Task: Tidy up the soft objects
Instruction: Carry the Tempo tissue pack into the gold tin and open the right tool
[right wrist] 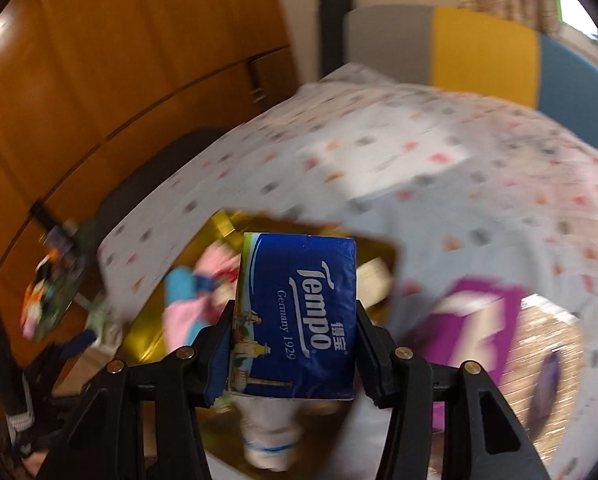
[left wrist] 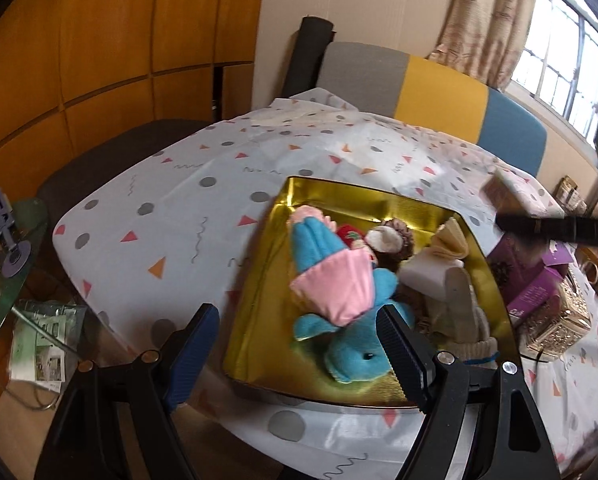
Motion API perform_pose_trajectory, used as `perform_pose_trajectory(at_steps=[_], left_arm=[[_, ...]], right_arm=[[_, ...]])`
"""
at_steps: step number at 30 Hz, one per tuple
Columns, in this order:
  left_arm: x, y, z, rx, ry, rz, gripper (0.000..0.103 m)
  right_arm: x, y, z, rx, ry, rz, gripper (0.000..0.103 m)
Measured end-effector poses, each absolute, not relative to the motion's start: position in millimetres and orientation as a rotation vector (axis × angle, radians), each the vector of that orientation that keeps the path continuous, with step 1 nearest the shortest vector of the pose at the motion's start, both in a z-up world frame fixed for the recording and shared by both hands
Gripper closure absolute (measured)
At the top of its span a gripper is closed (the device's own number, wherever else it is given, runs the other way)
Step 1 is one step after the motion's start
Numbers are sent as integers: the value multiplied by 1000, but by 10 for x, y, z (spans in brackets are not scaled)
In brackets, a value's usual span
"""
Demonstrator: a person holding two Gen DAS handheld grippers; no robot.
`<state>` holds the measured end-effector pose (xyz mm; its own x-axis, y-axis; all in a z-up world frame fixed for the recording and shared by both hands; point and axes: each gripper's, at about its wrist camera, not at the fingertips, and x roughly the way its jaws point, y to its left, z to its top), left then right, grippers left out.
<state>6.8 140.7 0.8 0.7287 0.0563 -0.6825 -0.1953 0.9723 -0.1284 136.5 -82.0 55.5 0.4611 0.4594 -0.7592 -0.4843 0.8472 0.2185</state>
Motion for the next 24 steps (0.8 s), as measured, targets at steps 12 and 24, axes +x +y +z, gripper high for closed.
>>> perform_pose_trajectory(at_steps=[12, 24], left_arm=[[102, 1453, -69, -203, 758, 161, 22], [114, 1414, -100, -204, 763, 160, 22]], right_arm=[[909, -174, -245, -136, 1033, 633, 49], [869, -333, -136, -119, 962, 575, 35]])
